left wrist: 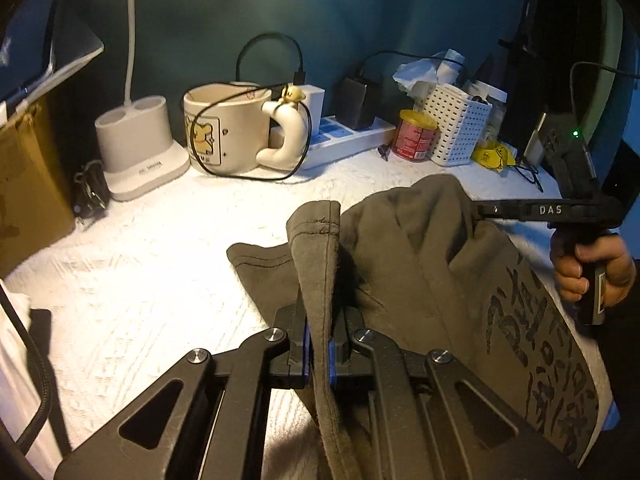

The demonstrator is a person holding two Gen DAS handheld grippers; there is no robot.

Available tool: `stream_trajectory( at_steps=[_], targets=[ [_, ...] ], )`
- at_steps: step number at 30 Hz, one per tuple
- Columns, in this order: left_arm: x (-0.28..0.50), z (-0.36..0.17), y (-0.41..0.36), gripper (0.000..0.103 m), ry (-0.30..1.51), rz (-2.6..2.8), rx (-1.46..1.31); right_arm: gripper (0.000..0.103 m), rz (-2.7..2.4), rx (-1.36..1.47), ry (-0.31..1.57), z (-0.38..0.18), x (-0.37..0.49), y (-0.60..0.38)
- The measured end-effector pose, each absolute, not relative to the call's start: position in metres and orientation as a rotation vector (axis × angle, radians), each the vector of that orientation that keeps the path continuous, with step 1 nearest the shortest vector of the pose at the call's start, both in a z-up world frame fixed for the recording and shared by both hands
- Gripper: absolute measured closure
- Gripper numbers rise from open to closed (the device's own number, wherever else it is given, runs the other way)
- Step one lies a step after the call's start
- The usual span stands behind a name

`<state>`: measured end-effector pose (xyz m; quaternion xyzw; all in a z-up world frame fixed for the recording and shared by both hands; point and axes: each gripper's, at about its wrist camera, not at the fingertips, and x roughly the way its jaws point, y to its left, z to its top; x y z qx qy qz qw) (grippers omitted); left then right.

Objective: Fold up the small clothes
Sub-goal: 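Pinch the folded shirt edge with the left gripper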

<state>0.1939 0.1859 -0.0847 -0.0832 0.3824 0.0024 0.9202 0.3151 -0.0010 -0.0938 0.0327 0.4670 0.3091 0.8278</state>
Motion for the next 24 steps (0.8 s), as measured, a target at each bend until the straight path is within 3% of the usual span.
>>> stream_trajectory(
  at_steps=[4, 11, 13, 16, 24],
  targets=[
    [0.194, -0.086, 0.188, 0.098, 0.768, -0.012, -0.190, 0.090, 0.654, 0.068, 0.942, -0.079, 0.329, -0.002],
    [0.193, -0.089, 0.197, 0.098, 0.773, 0.019, -0.209, 0.090, 0.669, -0.043, 0.939, -0.070, 0.361, 0.019],
    [0.195, -0.098, 0.202, 0.098, 0.811, 0.058, -0.210, 0.088, 0.626, -0.073, 0.962, -0.078, 0.367, 0.018],
    [0.196, -0.099, 0.207, 0.098, 0.822, 0.073, -0.229, 0.075, 0.530, -0.098, 0.963, -0.079, 0.368, 0.007],
    [0.196, -0.082, 0.218, 0.095, 0.791, 0.089, -0.255, 0.074, 0.486, -0.028, 0.974, -0.072, 0.356, -0.027]
  ],
)
